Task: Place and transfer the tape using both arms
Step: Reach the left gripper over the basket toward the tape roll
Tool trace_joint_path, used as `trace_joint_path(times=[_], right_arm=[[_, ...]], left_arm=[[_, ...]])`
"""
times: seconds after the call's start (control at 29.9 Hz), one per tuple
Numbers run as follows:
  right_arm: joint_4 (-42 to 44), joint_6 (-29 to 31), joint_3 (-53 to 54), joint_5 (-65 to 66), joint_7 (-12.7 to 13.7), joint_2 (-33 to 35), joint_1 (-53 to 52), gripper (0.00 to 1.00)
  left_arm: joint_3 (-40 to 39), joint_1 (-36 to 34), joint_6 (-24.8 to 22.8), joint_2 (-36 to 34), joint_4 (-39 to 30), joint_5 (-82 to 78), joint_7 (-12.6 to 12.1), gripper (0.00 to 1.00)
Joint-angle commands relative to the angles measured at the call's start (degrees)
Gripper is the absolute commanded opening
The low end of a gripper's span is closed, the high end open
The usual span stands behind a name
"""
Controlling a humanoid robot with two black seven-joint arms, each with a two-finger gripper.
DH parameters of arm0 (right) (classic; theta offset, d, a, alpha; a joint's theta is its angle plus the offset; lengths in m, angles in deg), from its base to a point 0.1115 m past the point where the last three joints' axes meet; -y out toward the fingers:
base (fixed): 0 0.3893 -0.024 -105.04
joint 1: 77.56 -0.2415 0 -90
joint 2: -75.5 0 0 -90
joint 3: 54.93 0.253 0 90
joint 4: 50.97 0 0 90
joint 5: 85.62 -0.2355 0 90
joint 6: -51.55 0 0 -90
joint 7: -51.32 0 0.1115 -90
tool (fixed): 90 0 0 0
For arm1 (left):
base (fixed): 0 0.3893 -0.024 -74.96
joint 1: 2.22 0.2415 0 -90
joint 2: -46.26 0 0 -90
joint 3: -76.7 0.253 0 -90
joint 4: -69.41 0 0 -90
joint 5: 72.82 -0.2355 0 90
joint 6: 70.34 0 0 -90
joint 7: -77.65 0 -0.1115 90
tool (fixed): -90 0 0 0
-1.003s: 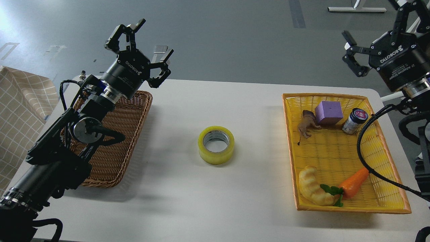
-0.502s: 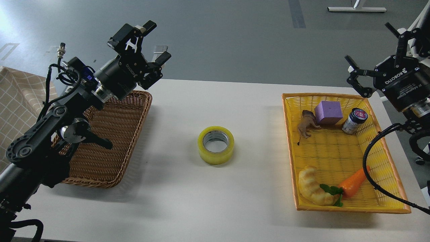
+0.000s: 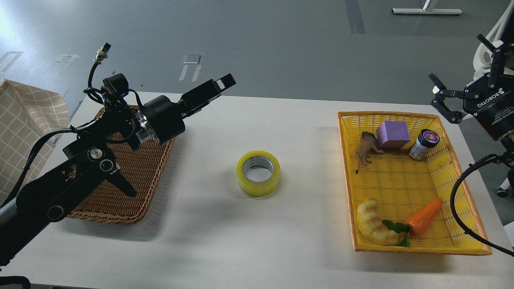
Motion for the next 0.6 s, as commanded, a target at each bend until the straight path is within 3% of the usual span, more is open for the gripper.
trace_joint_path(times=[0.0, 0.17, 0.4, 0.43, 0.57], right_arm=[[0.1, 0.0, 1.1, -0.5, -1.2, -0.1, 3.1, 0.99], [1.7, 0.0, 1.4, -0.6, -1.5, -0.2, 5.1, 0.99], [1.8, 0.0, 1.3, -0.6, -1.5, -0.6, 6.4, 0.99], [1.7, 0.0, 1.3, -0.6, -1.5, -0.6, 6.5, 0.99], [1.7, 0.0, 1.3, -0.5, -1.5, -0.7, 7.2, 0.99]], left_arm=[[1.7, -0.4, 0.2, 0.2, -0.1, -10.2, -0.1, 0.98], [5.9, -1.5, 0.3, 0.2, -0.1, -27.8, 0.0, 0.98], [18.2, -8.2, 0.1, 0.2, 0.3, -34.7, -1.7, 0.98], [19.6, -8.9, 0.1, 0.1, 0.6, -34.7, -2.5, 0.98], [26.5, -13.2, -0.1, 0.2, 3.5, -34.7, -9.5, 0.98]])
